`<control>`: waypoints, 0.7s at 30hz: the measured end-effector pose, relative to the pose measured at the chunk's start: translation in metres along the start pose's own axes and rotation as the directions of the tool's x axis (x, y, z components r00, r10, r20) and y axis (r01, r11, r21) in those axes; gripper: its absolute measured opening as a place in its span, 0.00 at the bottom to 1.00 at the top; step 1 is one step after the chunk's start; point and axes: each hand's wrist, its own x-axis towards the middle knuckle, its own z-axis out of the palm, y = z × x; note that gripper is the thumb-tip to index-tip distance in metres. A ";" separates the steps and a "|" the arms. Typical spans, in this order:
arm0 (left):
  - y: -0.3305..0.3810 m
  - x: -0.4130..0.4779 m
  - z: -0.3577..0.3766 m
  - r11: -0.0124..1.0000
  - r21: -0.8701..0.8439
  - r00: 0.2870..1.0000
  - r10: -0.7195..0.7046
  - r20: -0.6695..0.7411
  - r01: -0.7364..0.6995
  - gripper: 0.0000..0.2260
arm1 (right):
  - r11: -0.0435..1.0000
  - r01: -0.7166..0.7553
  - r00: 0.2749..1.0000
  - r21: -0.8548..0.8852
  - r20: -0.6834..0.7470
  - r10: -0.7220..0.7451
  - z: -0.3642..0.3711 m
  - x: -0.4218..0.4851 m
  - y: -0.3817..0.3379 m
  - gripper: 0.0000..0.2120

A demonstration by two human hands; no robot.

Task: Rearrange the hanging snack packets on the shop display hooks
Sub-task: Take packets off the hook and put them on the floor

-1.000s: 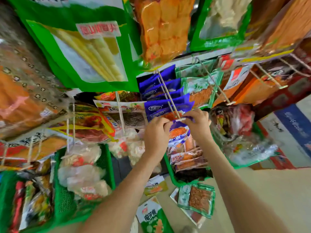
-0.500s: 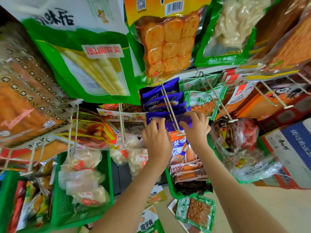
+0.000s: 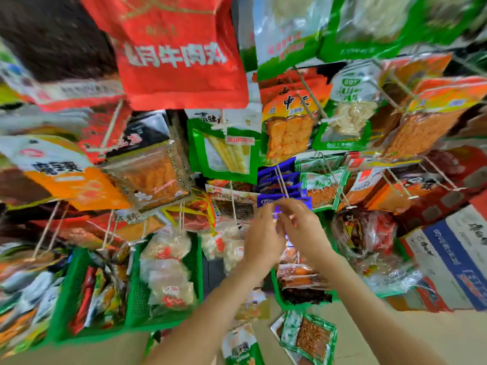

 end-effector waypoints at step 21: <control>-0.080 -0.010 -0.179 0.978 0.189 0.992 0.064 0.113 -0.084 0.14 | 0.980 -0.194 0.981 0.049 0.020 0.193 0.059 0.012 -0.098 0.11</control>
